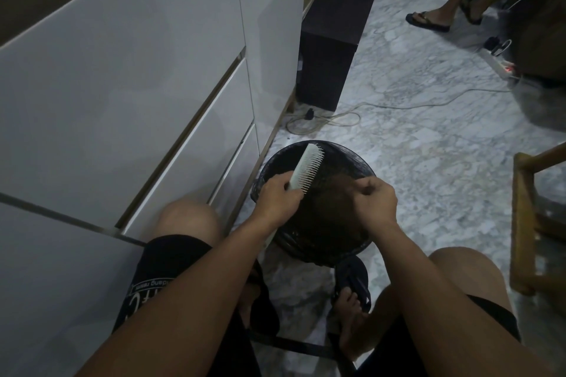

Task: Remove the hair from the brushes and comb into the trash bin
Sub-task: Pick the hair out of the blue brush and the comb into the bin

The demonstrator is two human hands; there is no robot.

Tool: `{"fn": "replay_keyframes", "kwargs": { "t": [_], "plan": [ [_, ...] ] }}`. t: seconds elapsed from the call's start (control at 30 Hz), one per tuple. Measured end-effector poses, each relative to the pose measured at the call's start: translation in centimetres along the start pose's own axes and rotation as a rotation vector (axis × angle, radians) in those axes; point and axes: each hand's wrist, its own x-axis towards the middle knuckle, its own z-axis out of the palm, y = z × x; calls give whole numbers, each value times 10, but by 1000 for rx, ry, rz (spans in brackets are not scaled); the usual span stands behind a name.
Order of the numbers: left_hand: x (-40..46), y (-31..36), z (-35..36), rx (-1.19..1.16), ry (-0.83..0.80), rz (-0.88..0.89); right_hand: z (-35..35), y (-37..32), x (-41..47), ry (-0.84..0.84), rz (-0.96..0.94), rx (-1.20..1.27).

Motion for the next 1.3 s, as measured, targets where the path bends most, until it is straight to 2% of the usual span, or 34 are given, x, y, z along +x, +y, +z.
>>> {"fn": "replay_keyframes", "kwargs": {
  "t": [0.2, 0.37, 0.43, 0.6, 0.7, 0.8, 1.03, 1.17, 1.23, 1.3],
  "plan": [
    [2, -2, 1, 7, 10, -43, 6, 4, 0, -83, 27, -75],
    [5, -5, 3, -113, 15, -84, 9, 10, -1, -322, -14, -271],
    [5, -6, 4, -131, 7, -82, 8, 9, -5, -369, -52, -302],
    [1, -5, 4, -180, -35, -93, 10, 6, -4, -270, -40, -208],
    [-2, -3, 4, -207, -57, -109, 12, 2, -3, -248, -3, 10],
    [-3, -6, 6, -217, -94, -130, 11, -4, -5, -243, -55, 152],
    [-11, -5, 6, -177, -200, -86, 14, -8, -15, -289, -289, -75],
    [-9, -7, 6, -101, -200, -77, 13, -9, -10, -153, -228, -122],
    [-9, -8, 6, -60, -200, -64, 11, -8, -6, -73, -177, -52],
    [-9, -9, 6, -37, -196, -53, 9, -10, -3, -92, -210, -44]
  ]
}}
